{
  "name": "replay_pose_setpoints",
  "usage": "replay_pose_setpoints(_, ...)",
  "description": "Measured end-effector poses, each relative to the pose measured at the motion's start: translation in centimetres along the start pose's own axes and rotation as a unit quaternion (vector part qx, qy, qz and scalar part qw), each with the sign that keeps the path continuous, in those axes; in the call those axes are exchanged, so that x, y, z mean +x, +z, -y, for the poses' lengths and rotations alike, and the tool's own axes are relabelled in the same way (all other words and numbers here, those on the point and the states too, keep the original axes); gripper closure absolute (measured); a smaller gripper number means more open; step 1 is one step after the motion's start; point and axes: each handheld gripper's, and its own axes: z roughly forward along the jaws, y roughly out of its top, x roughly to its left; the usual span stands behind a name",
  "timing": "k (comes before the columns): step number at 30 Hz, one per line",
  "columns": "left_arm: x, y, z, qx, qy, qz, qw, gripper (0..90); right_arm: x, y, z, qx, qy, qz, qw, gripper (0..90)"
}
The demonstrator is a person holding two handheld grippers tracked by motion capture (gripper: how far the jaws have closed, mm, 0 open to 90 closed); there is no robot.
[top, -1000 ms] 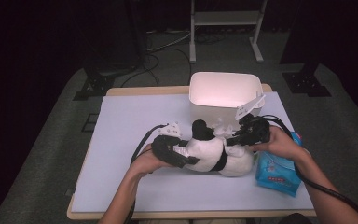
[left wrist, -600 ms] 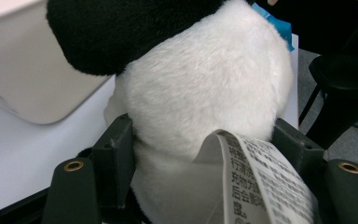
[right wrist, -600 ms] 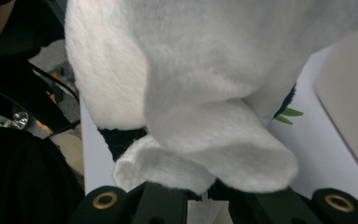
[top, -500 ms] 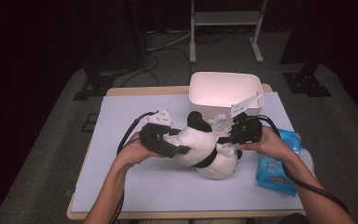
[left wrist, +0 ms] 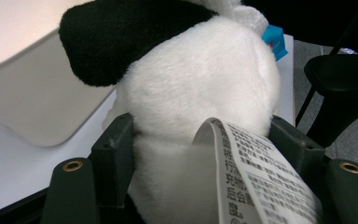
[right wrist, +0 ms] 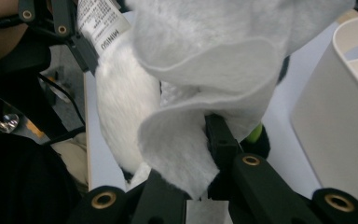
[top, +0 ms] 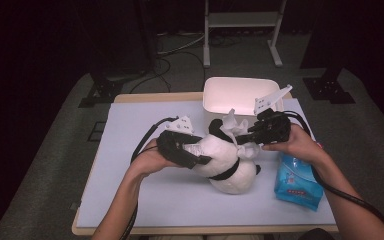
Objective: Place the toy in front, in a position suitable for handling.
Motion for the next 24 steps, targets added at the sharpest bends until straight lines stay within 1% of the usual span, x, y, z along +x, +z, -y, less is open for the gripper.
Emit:
replay_pose_setpoints(1,-0.2,0.3,-0.4,0.001,0.003,0.000,1.0000,32.1,0.2,-0.3,-0.7,0.000,-0.008,0.002,1.0000,86.2)
replay_pose_setpoints(2,-0.2,0.3,-0.4,0.001,0.003,0.000,1.0000,31.9,0.2,-0.3,-0.7,0.000,-0.008,0.002,1.0000,86.2)
replay_pose_setpoints(3,-0.4,0.6,-0.7,0.001,0.004,0.002,1.0000,31.8,0.4,-0.5,-1.4,-0.001,-0.016,0.004,0.9999,86.2)
replay_pose_setpoints(4,-0.4,0.6,-0.7,0.001,0.004,0.002,1.0000,31.7,0.4,-0.5,-1.4,-0.001,-0.016,0.004,0.9999,86.2)
replay_pose_setpoints(6,-0.7,1.0,-1.3,0.000,0.011,0.003,0.9999,31.7,0.8,-0.5,-2.4,0.005,-0.025,0.004,0.9997,86.2)
replay_pose_setpoints(7,-0.7,1.2,-1.5,0.000,0.016,0.005,0.9999,31.7,1.0,-0.4,-2.7,0.008,-0.027,0.003,0.9996,86.2)
replay_pose_setpoints(8,-0.7,1.2,-1.5,0.000,0.016,0.005,0.9999,31.6,1.1,-0.3,-3.1,0.011,-0.032,0.003,0.9994,86.1)
replay_pose_setpoints(9,-0.9,1.4,-1.8,-0.001,0.021,0.007,0.9997,31.4,1.2,-0.2,-3.4,0.017,-0.036,0.004,0.9992,86.1)
replay_pose_setpoints(10,-0.9,1.4,-1.8,-0.001,0.021,0.007,0.9997,31.3,1.2,-0.2,-3.4,0.017,-0.036,0.004,0.9992,86.1)
replay_pose_setpoints(11,-1.0,1.6,-2.0,0.002,0.024,0.008,0.9997,31.0,1.4,0.2,-3.7,0.026,-0.039,0.002,0.9989,86.1)
replay_pose_setpoints(12,-1.0,1.6,-2.0,0.002,0.024,0.008,0.9997,30.6,1.4,0.2,-3.7,0.026,-0.039,0.002,0.9989,86.1)
replay_pose_setpoints(13,-1.0,1.7,-2.1,0.004,0.023,0.007,0.9997,30.0,1.4,0.5,-3.6,0.041,-0.042,0.009,0.9982,86.2)
replay_pose_setpoints(14,-1.0,1.7,-2.1,0.004,0.022,0.008,0.9997,30.0,1.4,0.5,-3.6,0.041,-0.042,0.009,0.9982,86.2)
replay_pose_setpoints(15,-1.0,1.7,-2.0,-0.001,0.020,0.009,0.9998,28.5,1.2,0.5,-3.2,0.039,-0.035,0.004,0.9987,86.4)
replay_pose_setpoints(16,-1.0,1.7,-2.0,-0.001,0.020,0.009,0.9998,27.5,1.2,0.5,-3.2,0.039,-0.035,0.004,0.9987,86.4)
replay_pose_setpoints(17,-1.0,1.6,-2.0,-0.012,0.013,0.009,0.9998,26.3,1.0,0.3,-2.8,0.034,-0.031,0.004,0.9989,86.5)
replay_pose_setpoints(20,-1.0,1.3,-2.0,-0.017,0.012,0.007,0.9998,25.3,0.8,0.0,-2.3,0.032,-0.026,0.004,0.9991,86.5)
replay_pose_setpoints(24,-0.9,0.7,-1.9,-0.017,0.010,0.001,0.9998,23.0,0.6,-0.5,-1.8,0.034,-0.024,0.014,0.9991,86.5)
